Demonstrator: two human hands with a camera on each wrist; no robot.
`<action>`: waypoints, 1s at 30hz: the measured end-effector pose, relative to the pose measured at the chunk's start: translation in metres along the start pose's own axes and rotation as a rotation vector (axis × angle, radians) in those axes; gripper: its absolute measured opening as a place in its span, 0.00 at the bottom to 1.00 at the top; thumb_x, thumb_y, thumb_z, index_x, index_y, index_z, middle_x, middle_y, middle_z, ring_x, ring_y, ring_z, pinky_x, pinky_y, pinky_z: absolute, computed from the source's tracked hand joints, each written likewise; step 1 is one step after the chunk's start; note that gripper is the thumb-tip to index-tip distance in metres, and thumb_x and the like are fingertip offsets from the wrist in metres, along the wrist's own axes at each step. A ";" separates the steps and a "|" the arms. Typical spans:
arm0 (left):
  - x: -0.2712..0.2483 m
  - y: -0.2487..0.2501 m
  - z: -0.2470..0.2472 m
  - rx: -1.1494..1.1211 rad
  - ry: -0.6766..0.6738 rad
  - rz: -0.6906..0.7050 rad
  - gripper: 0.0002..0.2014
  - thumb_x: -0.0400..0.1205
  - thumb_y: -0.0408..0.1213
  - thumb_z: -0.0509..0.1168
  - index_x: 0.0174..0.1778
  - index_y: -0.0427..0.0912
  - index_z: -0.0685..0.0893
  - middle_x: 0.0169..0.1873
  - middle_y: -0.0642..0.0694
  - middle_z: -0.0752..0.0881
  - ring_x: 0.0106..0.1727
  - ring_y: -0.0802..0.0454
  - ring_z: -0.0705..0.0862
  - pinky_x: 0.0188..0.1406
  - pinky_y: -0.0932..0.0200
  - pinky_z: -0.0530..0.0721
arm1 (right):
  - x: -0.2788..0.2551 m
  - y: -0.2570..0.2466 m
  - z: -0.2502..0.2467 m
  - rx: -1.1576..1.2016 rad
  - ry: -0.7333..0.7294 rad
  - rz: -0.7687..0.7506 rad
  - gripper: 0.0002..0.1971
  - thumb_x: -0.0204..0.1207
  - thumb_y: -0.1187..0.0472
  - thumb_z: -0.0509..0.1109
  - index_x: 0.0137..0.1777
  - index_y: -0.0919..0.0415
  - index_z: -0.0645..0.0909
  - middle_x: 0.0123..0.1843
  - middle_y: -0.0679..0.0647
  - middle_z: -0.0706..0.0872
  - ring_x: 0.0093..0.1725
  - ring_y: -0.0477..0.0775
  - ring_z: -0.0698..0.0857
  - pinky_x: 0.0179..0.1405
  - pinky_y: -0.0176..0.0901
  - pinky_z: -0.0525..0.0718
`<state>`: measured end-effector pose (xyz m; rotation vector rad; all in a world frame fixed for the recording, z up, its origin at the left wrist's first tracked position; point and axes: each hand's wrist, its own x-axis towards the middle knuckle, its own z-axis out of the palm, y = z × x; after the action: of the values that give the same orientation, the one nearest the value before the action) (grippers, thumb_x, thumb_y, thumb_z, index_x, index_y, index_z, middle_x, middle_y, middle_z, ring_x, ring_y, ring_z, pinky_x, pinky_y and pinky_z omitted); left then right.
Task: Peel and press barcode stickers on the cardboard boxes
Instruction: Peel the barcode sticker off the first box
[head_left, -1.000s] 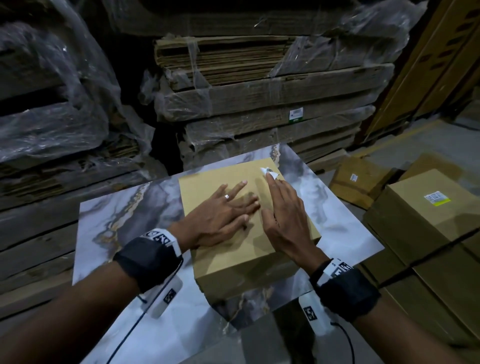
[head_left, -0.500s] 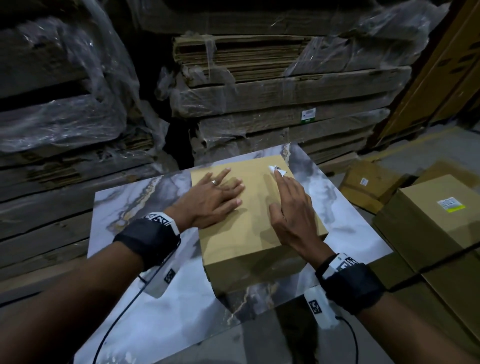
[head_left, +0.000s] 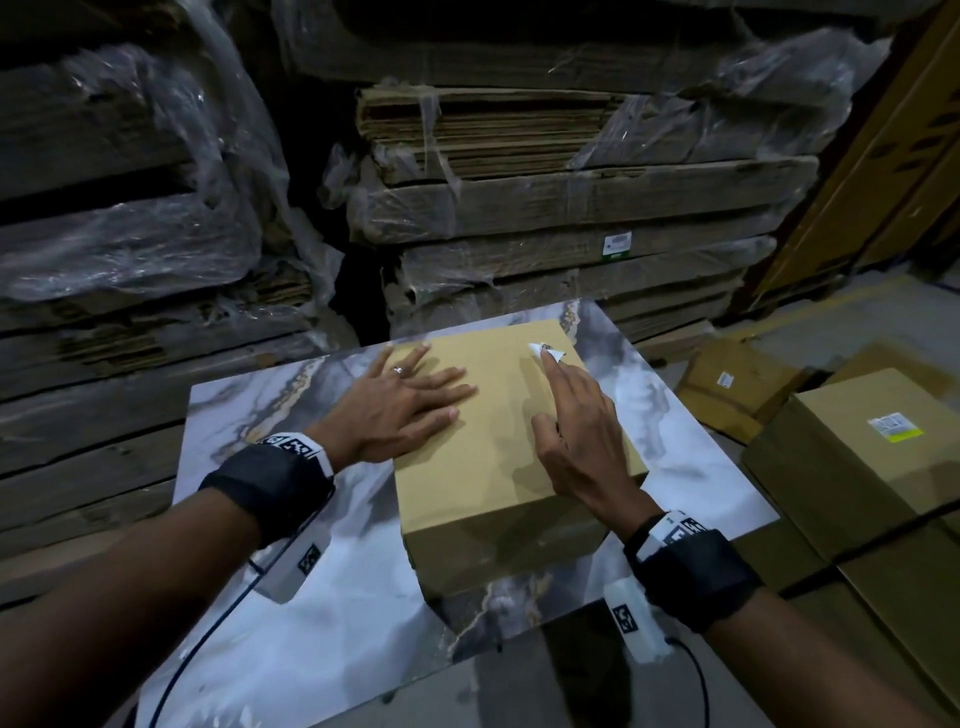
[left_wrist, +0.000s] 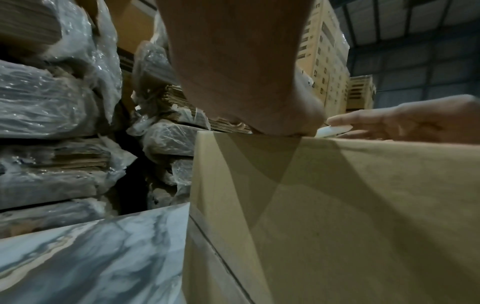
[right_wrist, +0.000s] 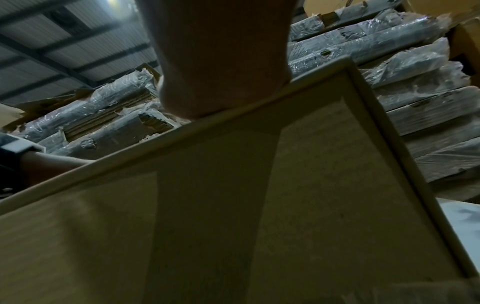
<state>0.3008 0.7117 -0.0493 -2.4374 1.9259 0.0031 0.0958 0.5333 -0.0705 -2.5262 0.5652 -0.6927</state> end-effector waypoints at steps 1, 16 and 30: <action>0.002 -0.001 0.001 0.025 0.009 -0.033 0.29 0.86 0.67 0.31 0.86 0.73 0.50 0.87 0.64 0.54 0.90 0.44 0.45 0.85 0.32 0.42 | 0.000 0.000 0.000 0.004 0.004 0.002 0.39 0.74 0.50 0.53 0.89 0.55 0.62 0.86 0.53 0.71 0.83 0.55 0.69 0.82 0.60 0.68; -0.029 0.042 0.007 -0.279 0.139 -0.654 0.39 0.82 0.68 0.50 0.87 0.51 0.61 0.87 0.35 0.56 0.84 0.32 0.65 0.76 0.37 0.72 | 0.004 0.021 -0.025 -0.132 0.048 0.161 0.33 0.85 0.39 0.56 0.90 0.37 0.53 0.91 0.60 0.44 0.87 0.72 0.53 0.81 0.71 0.60; -0.034 0.100 0.019 -0.663 0.295 -0.865 0.31 0.91 0.53 0.48 0.90 0.47 0.51 0.85 0.33 0.61 0.81 0.32 0.66 0.78 0.41 0.68 | 0.013 0.019 -0.014 -0.200 -0.291 0.148 0.36 0.87 0.38 0.56 0.91 0.46 0.50 0.77 0.73 0.70 0.75 0.76 0.72 0.68 0.64 0.78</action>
<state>0.1961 0.7226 -0.0700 -3.6859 0.8166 0.3148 0.0929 0.5071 -0.0651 -2.6678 0.7362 -0.2173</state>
